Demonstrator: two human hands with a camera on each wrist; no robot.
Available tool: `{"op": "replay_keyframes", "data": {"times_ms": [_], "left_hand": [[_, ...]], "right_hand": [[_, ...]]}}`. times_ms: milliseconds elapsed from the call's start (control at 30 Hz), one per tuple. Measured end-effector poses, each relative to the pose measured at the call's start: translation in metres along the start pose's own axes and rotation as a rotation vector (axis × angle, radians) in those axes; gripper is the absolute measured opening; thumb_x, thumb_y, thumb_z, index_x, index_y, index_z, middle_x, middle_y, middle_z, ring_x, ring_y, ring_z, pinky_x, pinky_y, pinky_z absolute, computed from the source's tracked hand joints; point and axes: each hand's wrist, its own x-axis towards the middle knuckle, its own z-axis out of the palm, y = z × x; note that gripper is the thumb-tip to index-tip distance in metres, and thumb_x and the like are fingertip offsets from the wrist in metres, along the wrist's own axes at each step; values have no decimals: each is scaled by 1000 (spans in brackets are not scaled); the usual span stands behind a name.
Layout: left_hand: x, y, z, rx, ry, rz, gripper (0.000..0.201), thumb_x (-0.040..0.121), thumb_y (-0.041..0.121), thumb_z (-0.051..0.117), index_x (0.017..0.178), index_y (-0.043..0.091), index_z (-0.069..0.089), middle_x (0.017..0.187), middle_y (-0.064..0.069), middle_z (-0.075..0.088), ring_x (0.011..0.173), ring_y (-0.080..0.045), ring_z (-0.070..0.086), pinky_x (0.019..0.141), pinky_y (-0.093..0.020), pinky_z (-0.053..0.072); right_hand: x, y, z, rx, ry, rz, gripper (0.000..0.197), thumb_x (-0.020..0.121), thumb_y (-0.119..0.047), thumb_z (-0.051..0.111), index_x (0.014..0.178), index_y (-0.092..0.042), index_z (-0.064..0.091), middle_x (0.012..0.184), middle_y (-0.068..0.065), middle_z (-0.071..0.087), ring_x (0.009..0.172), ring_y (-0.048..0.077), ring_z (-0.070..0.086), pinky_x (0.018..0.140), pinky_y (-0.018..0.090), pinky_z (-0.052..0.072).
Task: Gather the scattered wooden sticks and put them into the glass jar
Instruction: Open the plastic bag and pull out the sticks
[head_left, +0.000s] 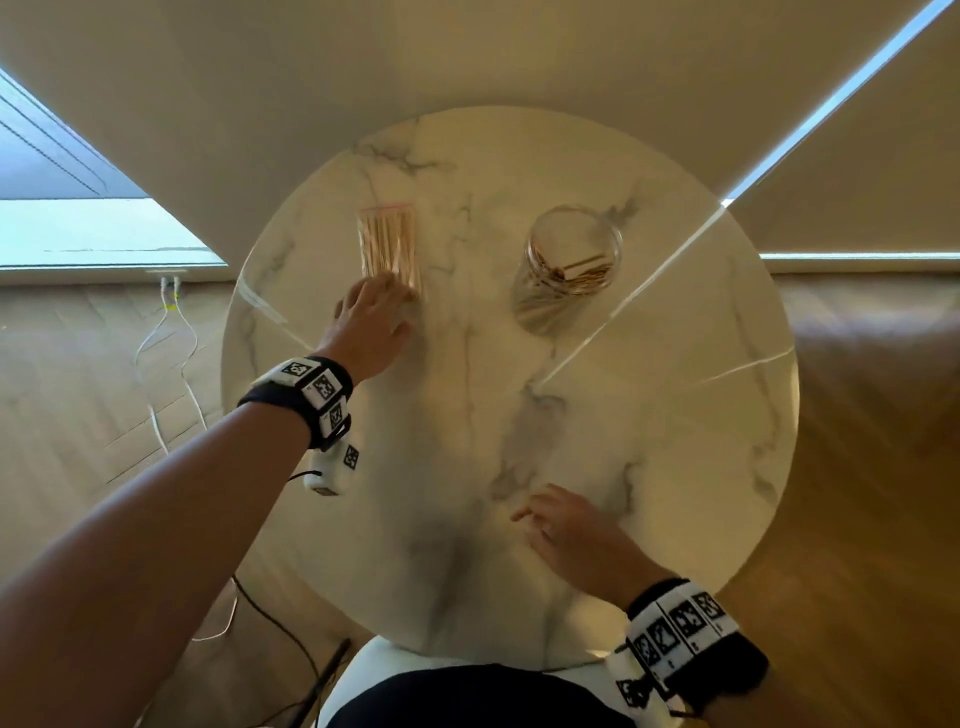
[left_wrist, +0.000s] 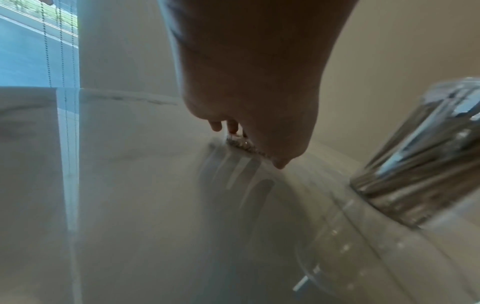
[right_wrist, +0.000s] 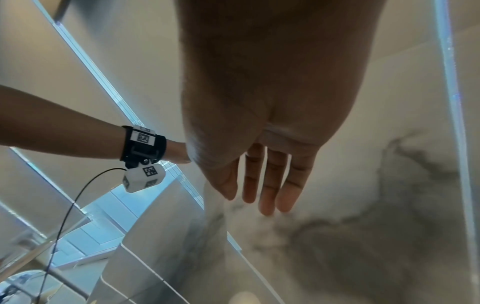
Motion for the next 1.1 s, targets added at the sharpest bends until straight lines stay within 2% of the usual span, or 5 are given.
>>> {"op": "replay_keyframes", "data": {"times_ms": [167,267,533,933,1100], "left_hand": [[-91,28,19,-39,-40,78,50,98,27,64,147,19,55,158,-10,42,146,-40,37,119,-57,36],[-143,40,28,-8,-63,216,38,99,29,63,136,23,62,145,-4,53,133,-34,51,110,-50,45],[-78,55,14,-38,-88,3,62,100,38,61,155,21,38,162,-7,33,146,-33,31,120,-51,29],[-133,121,48,-307,42,446,11,94,33,71,98,24,76,97,8,73,86,-21,64,84,-38,53],[-153,154,30,-399,180,408,15,93,34,74,100,21,77,105,6,67,99,-15,62,90,-24,50]], "right_hand": [[-12,1,12,-4,-7,30,20,101,-22,52,113,-25,68,107,-15,56,92,2,54,76,8,35],[-16,0,10,24,-16,15,18,100,-21,53,111,-22,68,103,-12,58,92,3,54,81,19,43],[-16,-9,-5,-17,9,24,17,99,-22,59,109,-16,71,108,0,69,99,16,65,88,30,50],[-14,-3,-34,190,247,120,62,100,-31,59,153,-12,32,142,-2,41,125,12,49,104,28,41],[-23,-10,-62,297,331,-25,26,102,-38,59,116,-17,64,104,-6,73,92,7,69,82,34,56]]}}
